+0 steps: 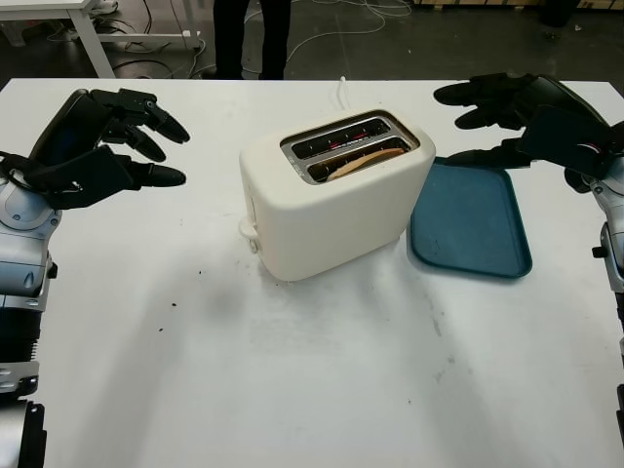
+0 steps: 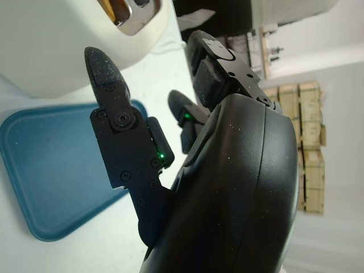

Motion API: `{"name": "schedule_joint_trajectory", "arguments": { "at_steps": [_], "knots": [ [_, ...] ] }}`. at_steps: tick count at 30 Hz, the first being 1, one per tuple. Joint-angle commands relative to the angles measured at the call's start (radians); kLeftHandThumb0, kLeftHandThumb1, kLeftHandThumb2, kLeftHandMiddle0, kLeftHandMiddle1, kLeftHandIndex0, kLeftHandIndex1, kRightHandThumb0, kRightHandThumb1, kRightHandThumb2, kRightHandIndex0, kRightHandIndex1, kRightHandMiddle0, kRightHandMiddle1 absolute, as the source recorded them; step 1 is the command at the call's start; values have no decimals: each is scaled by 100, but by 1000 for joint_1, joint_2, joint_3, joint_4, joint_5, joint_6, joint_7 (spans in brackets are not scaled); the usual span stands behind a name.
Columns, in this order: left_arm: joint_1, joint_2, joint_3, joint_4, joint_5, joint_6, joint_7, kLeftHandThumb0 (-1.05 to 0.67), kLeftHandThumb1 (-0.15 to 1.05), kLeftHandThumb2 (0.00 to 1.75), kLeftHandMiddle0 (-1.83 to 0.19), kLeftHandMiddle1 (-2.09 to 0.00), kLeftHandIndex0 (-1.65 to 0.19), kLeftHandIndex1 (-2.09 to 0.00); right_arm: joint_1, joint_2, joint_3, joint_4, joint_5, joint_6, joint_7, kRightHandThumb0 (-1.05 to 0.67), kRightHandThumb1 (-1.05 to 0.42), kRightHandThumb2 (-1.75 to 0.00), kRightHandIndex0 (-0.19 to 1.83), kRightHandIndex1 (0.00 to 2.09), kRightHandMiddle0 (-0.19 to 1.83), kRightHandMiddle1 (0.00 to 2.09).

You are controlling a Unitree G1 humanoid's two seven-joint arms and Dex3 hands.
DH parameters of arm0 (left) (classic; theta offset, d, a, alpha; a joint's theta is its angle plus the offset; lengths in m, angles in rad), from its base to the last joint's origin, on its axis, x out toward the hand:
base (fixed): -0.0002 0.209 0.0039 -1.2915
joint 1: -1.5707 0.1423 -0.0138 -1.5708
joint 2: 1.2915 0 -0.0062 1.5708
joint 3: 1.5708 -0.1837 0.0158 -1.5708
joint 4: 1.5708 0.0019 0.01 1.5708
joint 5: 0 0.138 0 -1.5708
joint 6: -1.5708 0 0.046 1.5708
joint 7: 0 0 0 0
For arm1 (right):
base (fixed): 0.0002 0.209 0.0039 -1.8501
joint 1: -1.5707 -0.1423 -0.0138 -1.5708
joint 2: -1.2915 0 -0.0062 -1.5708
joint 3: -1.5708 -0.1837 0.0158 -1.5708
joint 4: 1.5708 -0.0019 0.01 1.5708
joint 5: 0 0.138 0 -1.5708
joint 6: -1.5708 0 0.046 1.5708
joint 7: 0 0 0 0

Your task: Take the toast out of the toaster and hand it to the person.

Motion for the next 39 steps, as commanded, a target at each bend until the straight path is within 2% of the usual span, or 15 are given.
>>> {"name": "schedule_joint_trajectory", "arguments": {
  "at_steps": [1, 6, 12, 17, 39],
  "knots": [
    [0, 4, 3, -7, 4, 5, 2, -105, 65, 1, -85, -87, -83, -74, -6, 6, -2, -1, -6, -15, -10, -45, -73, 0, 28, 65, 55, 1],
    [-1, 3, 3, -2, 6, -4, 6, -105, 65, 0, -86, -87, -83, -74, -9, 9, 0, -4, -6, -3, -9, -42, -72, 0, 28, 65, 55, 1],
    [-3, -1, 4, -7, -2, 8, 2, -105, 64, 0, -85, -88, -83, -75, -9, 2, 5, -3, -17, -15, -10, -47, -73, 0, 29, 67, 56, 1],
    [-4, 3, 1, -9, 3, 6, 0, -105, 64, 0, -84, -88, -82, -75, -11, 11, 1, -9, -12, -1, -9, -41, -72, 0, 29, 66, 56, 1],
    [-5, 1, 2, -2, 0, 5, 1, -105, 63, 0, -84, -87, -83, -74, -16, 16, 3, -1, -11, -7, -9, -42, -72, 0, 27, 68, 55, 1]
  ]
}}
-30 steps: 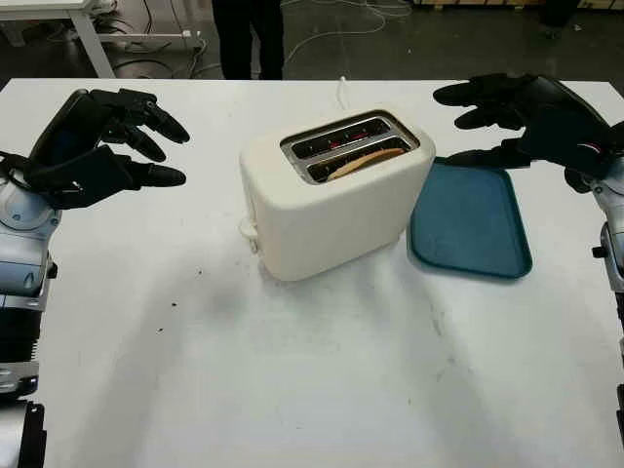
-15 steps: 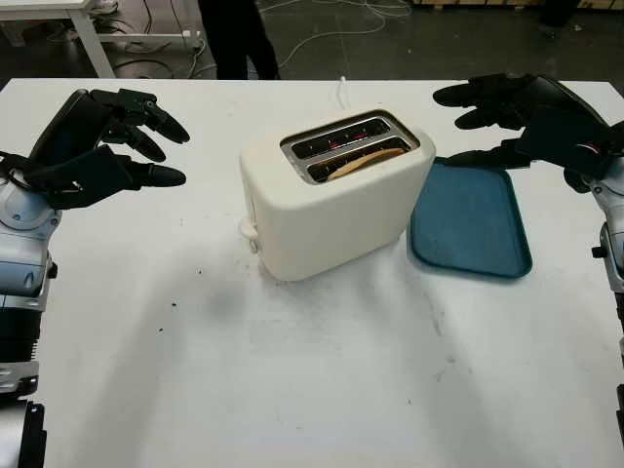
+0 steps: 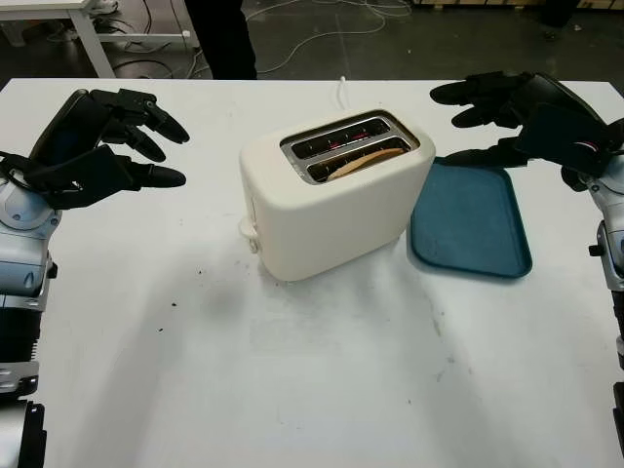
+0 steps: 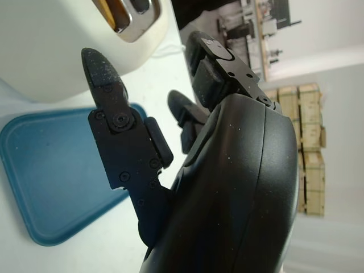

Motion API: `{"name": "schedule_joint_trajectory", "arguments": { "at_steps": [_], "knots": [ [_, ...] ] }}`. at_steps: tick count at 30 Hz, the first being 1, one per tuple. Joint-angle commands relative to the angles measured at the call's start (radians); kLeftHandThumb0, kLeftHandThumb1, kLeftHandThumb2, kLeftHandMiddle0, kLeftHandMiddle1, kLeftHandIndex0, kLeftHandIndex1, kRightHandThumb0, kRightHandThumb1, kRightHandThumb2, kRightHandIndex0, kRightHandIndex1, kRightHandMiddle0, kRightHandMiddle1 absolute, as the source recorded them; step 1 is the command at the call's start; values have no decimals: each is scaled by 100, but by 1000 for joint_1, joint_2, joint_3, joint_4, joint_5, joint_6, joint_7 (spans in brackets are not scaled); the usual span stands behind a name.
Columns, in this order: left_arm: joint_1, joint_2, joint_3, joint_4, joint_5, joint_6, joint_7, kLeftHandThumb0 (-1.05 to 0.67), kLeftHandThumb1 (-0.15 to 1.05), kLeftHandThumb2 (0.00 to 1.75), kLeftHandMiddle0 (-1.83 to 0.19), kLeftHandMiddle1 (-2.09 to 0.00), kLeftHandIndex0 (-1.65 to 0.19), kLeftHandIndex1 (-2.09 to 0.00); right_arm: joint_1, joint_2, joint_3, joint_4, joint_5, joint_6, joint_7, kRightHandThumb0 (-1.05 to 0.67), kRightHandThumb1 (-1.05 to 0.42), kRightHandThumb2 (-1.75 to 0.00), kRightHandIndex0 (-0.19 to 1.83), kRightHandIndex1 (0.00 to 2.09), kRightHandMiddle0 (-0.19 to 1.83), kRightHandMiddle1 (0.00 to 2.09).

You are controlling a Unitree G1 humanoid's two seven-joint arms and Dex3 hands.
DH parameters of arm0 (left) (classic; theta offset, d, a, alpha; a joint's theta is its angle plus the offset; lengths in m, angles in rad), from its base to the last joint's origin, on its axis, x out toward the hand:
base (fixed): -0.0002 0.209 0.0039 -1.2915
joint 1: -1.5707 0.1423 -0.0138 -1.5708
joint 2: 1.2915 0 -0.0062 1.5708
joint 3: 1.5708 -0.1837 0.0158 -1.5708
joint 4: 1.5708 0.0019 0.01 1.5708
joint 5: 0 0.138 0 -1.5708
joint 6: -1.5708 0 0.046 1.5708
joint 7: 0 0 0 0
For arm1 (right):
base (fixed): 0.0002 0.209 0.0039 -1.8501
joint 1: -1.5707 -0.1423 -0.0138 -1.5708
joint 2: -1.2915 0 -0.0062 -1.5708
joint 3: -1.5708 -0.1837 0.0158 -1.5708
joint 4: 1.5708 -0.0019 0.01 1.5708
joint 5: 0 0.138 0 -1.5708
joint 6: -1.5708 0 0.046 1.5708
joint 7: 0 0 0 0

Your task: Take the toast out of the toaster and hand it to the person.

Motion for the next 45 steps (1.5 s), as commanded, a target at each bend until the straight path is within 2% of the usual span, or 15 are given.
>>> {"name": "schedule_joint_trajectory", "arguments": {
  "at_steps": [1, 32, 45],
  "knots": [
    [-5, 1, 2, 0, 0, -8, 1, -105, 63, 0, -84, -87, -84, -74, -7, 4, 1, -5, -8, -6, -9, -42, -72, 0, 27, 68, 55, 1],
    [-4, -5, 6, 3, -9, -13, 3, -105, 65, 0, -84, -87, -83, -74, 8, 21, -22, 5, 25, 14, -2, -43, -73, 0, 17, 78, 51, 0],
    [5, -10, 9, -34, -17, -5, 2, -105, 65, 0, -85, -86, -83, -74, 17, 24, -37, 13, 35, 15, -5, -44, -74, 0, 14, 82, 50, 0]
  ]
}}
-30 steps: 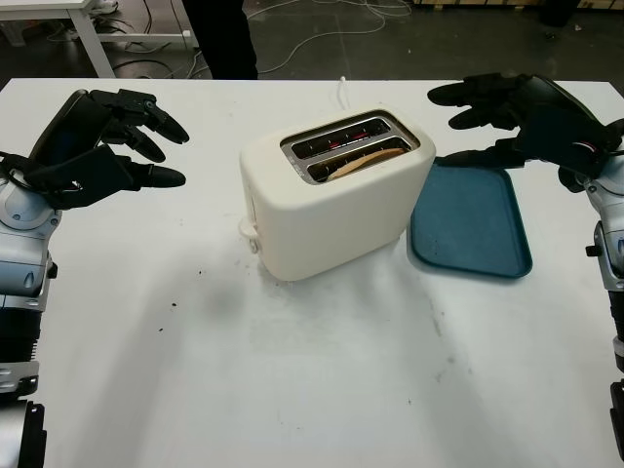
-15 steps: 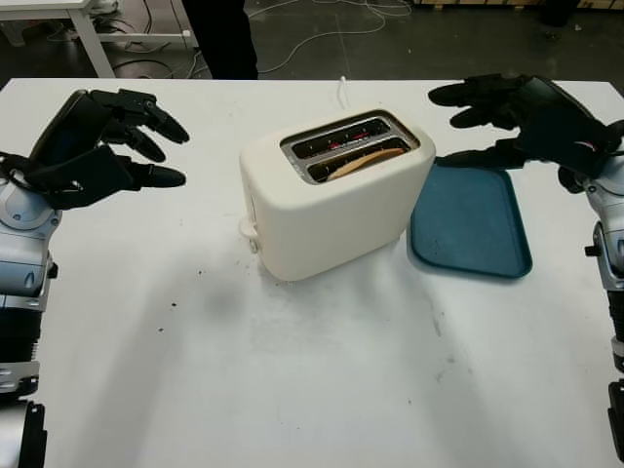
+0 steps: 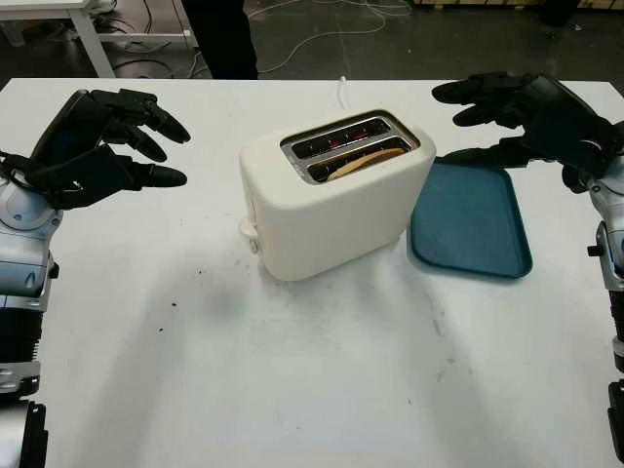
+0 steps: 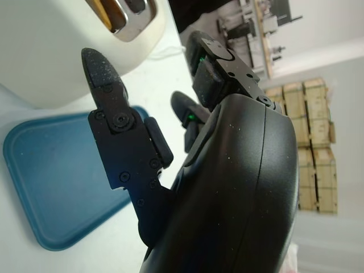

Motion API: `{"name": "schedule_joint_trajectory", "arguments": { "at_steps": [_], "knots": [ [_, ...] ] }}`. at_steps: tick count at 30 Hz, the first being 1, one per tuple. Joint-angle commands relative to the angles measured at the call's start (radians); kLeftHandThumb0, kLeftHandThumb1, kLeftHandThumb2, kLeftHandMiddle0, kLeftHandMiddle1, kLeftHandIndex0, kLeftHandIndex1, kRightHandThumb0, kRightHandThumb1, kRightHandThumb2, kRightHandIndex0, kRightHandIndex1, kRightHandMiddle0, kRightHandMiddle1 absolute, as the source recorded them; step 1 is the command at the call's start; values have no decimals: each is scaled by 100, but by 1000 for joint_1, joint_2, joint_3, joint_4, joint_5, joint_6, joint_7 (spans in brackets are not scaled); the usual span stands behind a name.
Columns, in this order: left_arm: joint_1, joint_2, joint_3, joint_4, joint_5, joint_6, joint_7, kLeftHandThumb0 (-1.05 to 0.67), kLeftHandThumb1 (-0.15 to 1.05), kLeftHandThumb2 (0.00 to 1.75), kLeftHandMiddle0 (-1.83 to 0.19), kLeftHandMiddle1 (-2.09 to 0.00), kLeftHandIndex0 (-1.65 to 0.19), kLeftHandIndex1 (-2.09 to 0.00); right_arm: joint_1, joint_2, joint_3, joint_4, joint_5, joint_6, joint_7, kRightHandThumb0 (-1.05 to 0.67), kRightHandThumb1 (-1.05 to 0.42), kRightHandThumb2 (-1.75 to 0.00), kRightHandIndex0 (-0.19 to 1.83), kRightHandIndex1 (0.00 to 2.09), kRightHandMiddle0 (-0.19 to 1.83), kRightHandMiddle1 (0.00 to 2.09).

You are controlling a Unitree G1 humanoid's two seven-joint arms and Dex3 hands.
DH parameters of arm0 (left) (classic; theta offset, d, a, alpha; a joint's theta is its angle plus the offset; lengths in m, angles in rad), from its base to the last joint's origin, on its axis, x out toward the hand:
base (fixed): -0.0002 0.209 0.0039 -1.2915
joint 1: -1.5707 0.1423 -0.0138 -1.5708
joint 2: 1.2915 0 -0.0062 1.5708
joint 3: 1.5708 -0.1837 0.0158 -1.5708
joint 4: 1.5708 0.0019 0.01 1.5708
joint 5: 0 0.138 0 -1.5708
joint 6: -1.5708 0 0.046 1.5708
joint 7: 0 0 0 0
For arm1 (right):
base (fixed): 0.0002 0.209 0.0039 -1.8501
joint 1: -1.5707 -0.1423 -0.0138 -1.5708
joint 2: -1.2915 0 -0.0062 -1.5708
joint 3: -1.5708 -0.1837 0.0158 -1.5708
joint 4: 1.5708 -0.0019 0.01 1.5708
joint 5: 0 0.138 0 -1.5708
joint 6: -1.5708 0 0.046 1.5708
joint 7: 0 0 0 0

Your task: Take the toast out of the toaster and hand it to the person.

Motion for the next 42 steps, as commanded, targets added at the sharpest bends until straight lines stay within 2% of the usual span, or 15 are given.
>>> {"name": "schedule_joint_trajectory", "arguments": {
  "at_steps": [1, 13, 19, 22, 42],
  "knots": [
    [5, -3, 7, -15, -7, -3, 0, -105, 65, 0, -85, -86, -83, -74, 11, 4, -6, -5, 6, 15, -5, -45, -74, 0, 14, 82, 50, 0],
    [5, -4, 6, -7, -8, -9, 1, -105, 65, 0, -85, -85, -83, -73, 12, 3, -3, -8, -6, -8, -10, -39, -73, 0, 17, 82, 52, 1],
    [6, -2, 4, -6, -2, -15, 3, -105, 66, 0, -85, -84, -83, -72, 14, 13, -12, -12, 4, 5, -10, -18, -77, -2, 15, 81, 52, 1],
    [5, -2, 4, -4, -2, -17, 2, -105, 65, 0, -85, -84, -83, -72, 12, 18, -16, -11, 13, 16, -6, -13, -80, -3, 14, 81, 51, 0],
    [1, -5, 3, -8, -6, 1, -1, -105, 65, 0, -86, -84, -84, -71, 9, 11, -6, -15, -13, -4, -7, -22, -77, 0, 13, 88, 52, 1]
  ]
}}
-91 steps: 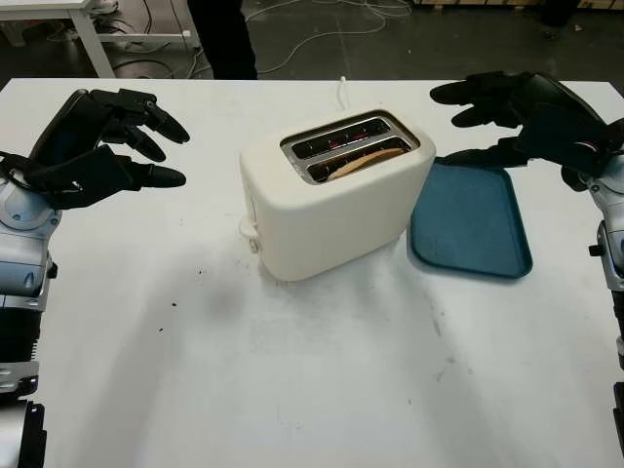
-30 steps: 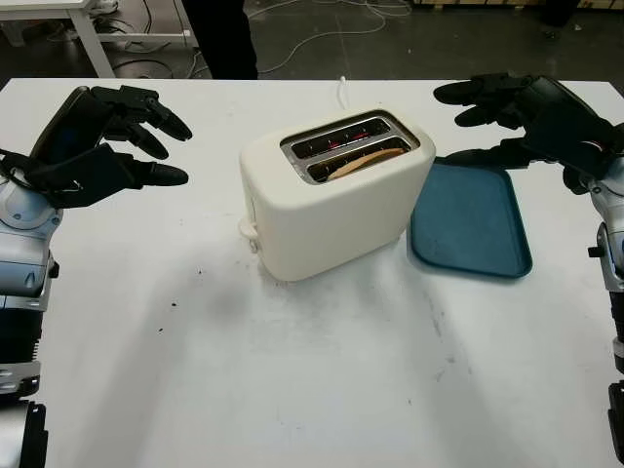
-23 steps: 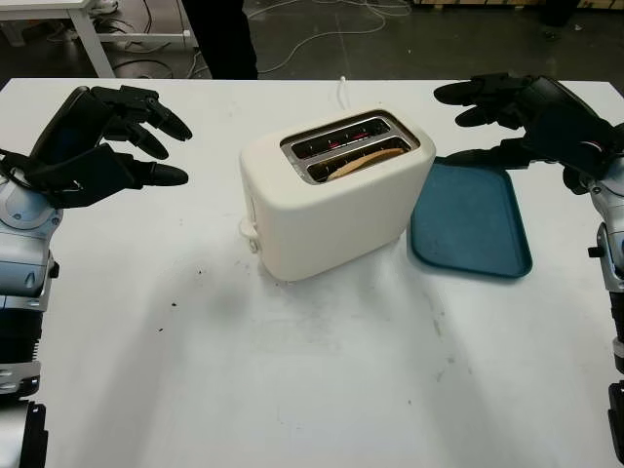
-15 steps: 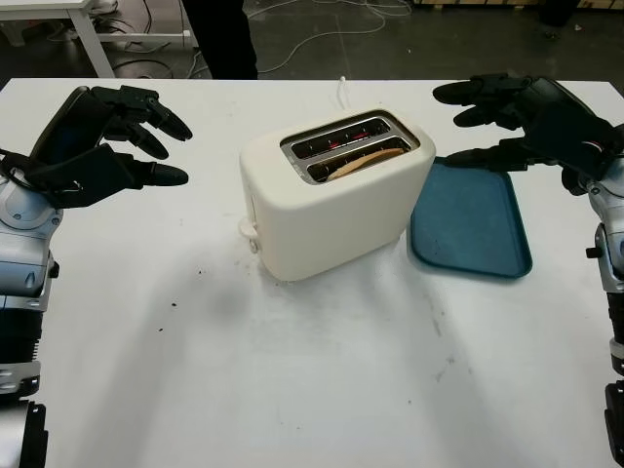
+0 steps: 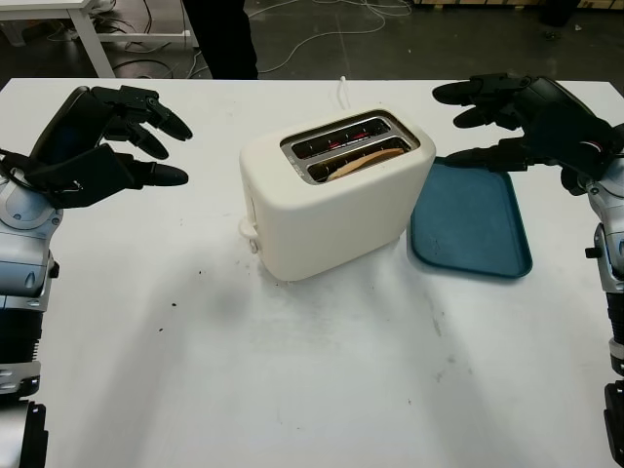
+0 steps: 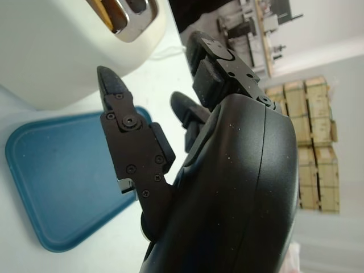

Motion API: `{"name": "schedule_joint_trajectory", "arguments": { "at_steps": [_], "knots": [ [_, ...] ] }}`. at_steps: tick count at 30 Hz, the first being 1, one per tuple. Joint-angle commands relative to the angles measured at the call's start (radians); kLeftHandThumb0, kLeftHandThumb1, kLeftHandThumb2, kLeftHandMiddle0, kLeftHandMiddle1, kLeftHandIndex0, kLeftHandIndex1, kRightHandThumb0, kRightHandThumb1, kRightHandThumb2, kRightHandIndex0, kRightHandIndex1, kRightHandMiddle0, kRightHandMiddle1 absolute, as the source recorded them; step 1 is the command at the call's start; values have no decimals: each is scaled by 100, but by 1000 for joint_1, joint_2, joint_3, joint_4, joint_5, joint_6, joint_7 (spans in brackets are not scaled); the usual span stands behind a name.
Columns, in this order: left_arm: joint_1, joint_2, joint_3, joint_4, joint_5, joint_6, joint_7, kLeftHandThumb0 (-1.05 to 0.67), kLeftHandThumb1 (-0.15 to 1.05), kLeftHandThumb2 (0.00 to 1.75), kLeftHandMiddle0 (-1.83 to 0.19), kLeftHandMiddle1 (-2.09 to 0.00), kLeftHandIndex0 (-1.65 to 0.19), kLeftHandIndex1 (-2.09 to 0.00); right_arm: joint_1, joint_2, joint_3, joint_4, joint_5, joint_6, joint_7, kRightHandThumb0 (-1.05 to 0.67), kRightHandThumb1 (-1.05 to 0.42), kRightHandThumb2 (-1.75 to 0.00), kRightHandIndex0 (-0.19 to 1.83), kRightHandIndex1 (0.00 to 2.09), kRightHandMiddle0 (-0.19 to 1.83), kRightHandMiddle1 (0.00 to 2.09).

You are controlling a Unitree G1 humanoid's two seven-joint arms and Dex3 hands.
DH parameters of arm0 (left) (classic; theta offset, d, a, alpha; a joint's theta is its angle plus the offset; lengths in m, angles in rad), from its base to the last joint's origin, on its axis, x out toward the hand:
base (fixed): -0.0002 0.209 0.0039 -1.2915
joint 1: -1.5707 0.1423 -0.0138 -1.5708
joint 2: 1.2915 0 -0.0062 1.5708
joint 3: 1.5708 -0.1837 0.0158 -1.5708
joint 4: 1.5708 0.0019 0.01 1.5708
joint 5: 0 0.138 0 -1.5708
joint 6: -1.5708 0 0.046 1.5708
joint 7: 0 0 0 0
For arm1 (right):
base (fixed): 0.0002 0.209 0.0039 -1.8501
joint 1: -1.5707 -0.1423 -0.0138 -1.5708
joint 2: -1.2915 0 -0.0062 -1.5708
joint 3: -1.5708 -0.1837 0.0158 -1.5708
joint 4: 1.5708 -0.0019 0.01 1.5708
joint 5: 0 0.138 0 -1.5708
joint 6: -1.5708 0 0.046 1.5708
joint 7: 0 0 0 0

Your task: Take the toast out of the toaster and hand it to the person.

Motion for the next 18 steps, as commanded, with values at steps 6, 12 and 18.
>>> {"name": "schedule_joint_trajectory", "arguments": {
  "at_steps": [6, 12, 18],
  "knots": [
    [3, -4, 4, -2, -5, -10, 1, -105, 65, 0, -85, -83, -84, -71, 3, 5, -5, -4, 12, -3, -5, -21, -77, 0, 13, 87, 52, 1],
    [5, -2, 2, -8, 4, -2, 4, -105, 65, 0, -85, -84, -84, -71, 6, 2, -4, -12, 7, 5, -7, -20, -78, 0, 13, 86, 52, 1],
    [-3, -7, -2, 2, -3, -6, -2, -105, 65, 0, -84, -84, -84, -71, 10, 5, -4, -8, 6, 5, -11, -24, -77, 0, 14, 85, 52, 1]
  ]
}}
